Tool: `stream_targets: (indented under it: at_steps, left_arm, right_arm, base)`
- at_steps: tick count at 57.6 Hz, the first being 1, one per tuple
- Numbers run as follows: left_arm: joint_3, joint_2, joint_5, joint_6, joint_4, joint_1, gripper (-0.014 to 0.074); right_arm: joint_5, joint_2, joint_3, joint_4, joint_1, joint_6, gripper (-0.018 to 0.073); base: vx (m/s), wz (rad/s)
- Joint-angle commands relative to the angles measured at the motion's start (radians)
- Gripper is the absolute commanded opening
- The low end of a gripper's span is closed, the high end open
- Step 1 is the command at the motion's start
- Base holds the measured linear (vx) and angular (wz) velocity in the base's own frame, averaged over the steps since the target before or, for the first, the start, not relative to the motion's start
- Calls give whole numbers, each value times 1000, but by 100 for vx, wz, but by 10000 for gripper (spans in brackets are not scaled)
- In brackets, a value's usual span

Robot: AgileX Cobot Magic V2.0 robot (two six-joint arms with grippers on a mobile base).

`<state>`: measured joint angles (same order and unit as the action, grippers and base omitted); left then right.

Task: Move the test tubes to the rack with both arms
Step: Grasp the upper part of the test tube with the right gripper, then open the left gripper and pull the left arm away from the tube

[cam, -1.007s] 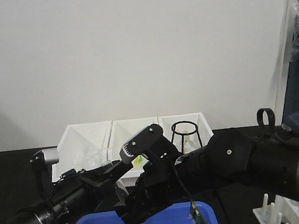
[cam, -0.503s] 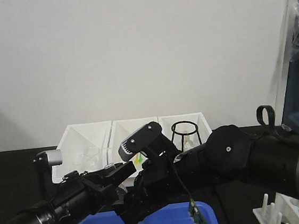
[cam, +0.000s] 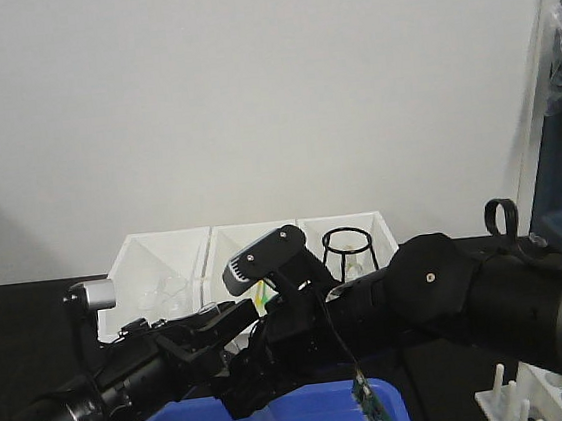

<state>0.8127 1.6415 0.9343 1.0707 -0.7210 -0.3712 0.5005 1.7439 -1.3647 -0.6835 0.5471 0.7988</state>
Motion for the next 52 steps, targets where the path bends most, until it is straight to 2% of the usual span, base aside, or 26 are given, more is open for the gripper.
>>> stream_targets:
  at_steps: [1, 8, 16, 42, 52]
  left_arm:
    - [34, -40, 83, 11, 34, -5, 32]
    - [34, -40, 83, 11, 34, -5, 32]
    - [34, -40, 83, 11, 34, -5, 32]
    - [34, -40, 84, 11, 34, -5, 33]
    - [34, -40, 69, 11, 36, -5, 52]
  right_arm:
    - [-61, -49, -37, -29, 1, 8, 473]
    - [-60, -49, -37, -29, 1, 8, 442]
    - [-54, -49, -37, -29, 1, 8, 365]
    - [-46, -49, -37, -54, 1, 5, -13]
    - [-67, -49, -37, -55, 1, 0, -12]
  base:
    - [0, 0]
    - [0, 0]
    - [0, 0]
    - [0, 0]
    - [0, 0]
